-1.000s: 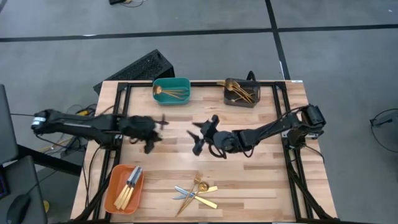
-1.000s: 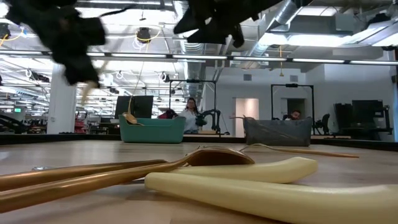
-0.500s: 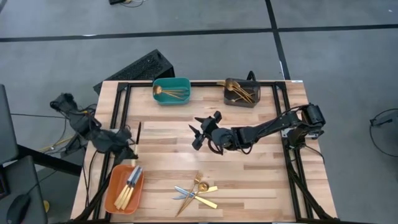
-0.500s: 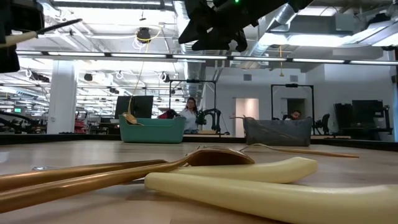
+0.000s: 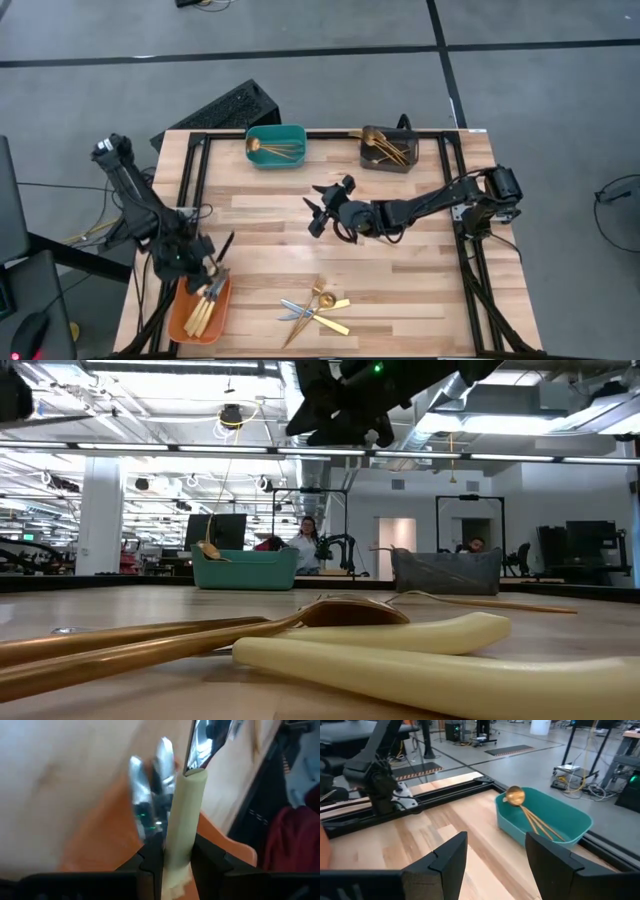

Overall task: Sort silverware by color (type)
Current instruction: Put the yellow table knife into the orange bin, then put the gold fork into the black bin

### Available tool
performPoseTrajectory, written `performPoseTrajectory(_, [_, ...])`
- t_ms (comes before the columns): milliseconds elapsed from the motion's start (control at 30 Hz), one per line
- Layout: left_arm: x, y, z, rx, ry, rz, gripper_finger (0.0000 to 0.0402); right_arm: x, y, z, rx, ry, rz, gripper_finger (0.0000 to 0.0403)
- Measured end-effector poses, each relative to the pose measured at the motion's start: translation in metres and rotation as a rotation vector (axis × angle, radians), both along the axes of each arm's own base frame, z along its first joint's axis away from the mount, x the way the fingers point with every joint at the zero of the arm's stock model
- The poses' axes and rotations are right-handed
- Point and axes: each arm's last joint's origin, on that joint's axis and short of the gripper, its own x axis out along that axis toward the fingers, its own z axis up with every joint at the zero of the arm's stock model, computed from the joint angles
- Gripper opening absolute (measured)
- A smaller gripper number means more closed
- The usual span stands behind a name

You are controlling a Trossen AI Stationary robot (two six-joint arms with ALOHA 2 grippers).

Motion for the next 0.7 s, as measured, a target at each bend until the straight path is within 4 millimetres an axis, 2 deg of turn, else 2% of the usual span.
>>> performPoseTrajectory(333, [-0.011, -0.036, -0.014, -0.043, 0.095, 0.072, 0.0070, 0.002, -0.010, -0.001, -0.004, 0.027, 0.038, 0.0226])
performPoseTrajectory(500, [-0.016, -0.046, -0.021, -0.059, 0.148, 0.122, 0.0097, 0.002, -0.009, -0.001, -0.025, 0.041, 0.051, 0.0226])
performPoseTrajectory(700, [-0.016, -0.047, -0.022, -0.078, 0.169, 0.188, 0.0136, 0.002, -0.012, -0.002, -0.058, 0.070, 0.066, 0.0226])
